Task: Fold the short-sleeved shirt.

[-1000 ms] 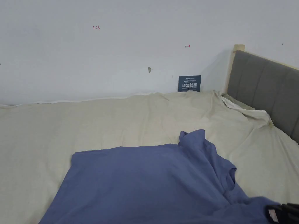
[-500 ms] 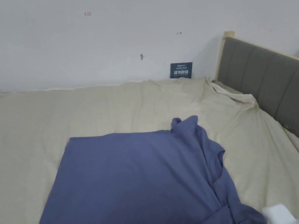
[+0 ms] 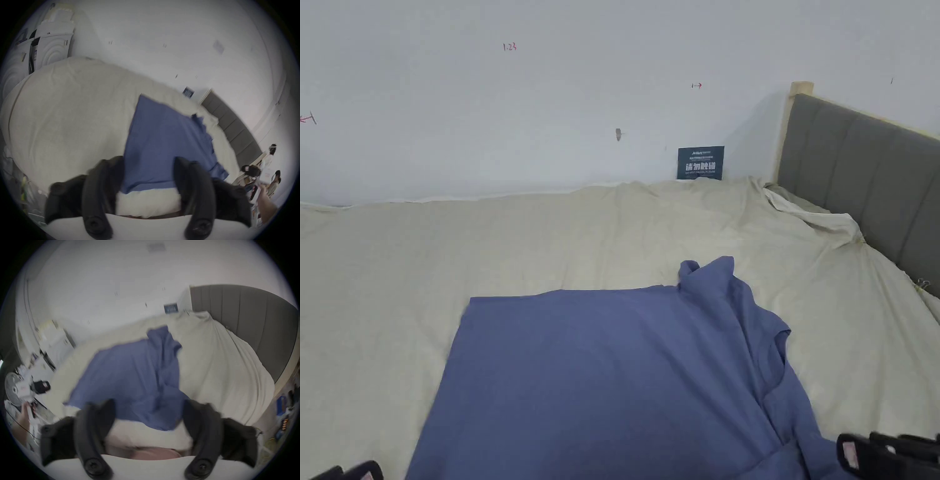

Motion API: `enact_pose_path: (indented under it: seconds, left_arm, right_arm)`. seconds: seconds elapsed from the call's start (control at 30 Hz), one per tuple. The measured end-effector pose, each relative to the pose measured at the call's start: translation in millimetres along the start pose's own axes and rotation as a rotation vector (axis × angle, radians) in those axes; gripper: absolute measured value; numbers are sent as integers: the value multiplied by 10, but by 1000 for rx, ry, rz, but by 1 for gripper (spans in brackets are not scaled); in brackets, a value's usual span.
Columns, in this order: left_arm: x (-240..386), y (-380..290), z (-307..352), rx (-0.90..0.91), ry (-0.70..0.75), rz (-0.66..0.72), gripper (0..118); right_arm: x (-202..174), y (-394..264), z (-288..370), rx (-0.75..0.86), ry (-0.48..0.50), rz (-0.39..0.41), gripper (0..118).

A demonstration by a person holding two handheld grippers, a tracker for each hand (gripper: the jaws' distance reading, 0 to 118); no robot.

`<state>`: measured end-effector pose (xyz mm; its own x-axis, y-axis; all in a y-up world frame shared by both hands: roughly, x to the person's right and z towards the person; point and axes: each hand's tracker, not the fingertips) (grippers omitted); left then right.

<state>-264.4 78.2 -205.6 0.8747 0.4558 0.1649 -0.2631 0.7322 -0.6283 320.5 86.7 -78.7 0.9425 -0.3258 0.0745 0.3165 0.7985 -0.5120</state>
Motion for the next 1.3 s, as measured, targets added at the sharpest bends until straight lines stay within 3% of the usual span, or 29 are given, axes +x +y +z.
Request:
enact_pose_path:
  seconds: [0.03,0.1,0.17,0.3,0.4,0.5,0.53,0.57,0.6,0.63,0.87,1.0,1.03,1.07,1.1,1.23,1.3]
  left_arm:
    - [55,5,65,41,-32,-10,0]
    - [98,-36,127,104,37,-57,0]
    - [126,-33,168,66,15,-72,0]
    - [-233,-52,55,29,117,-177,0]
    - [-23,-91,-195,-176,238,-229,0]
    - [-109,-146,-617,-380,128,-153,0]
    - [-143,-163,-751,-420,108,-115,7]
    - [-182,-179,-863,-450,127,-77,31]
    - [-210,-203,-972,-478,176,-59,70]
    - [-278,-233,-1000,-487,208,-88,78]
    - [-271,-367,-1414,-577,326,-201,78]
    - [-226,-439,-1467,-601,340,-200,75]
    - [-320,-413,-1471,-601,348,-224,67]
    - [-299,-398,-1465,-595,345,-282,43]
    - [-239,-394,-1434,-582,329,-351,4]
    - [-70,-433,-1328,-573,350,-486,4]
    - [-34,-448,-1300,-570,348,-480,4]
  right_arm:
    - [-74,14,46,47,6,6,0]
    - [-151,-40,89,62,-70,47,0]
    - [-229,20,134,105,0,67,0]
    - [-369,18,105,90,25,80,0]
    - [-389,-50,9,74,7,115,0]
    - [-443,-112,-107,29,22,104,0]
    - [-453,-119,-131,14,31,96,0]
    - [-464,-124,-147,4,41,93,0]
    - [-450,-181,-187,-4,47,91,0]
    - [-460,-203,-200,-7,52,90,0]
    - [-568,-341,-298,-59,91,119,0]
    - [-579,-373,-374,-80,89,121,0]
    - [-568,-378,-393,-85,90,109,0]
    - [-553,-380,-409,-89,91,96,0]
    - [-535,-381,-426,-94,90,82,0]
    - [-465,-412,-470,-102,81,57,0]
    - [-382,-426,-481,-91,61,56,0]
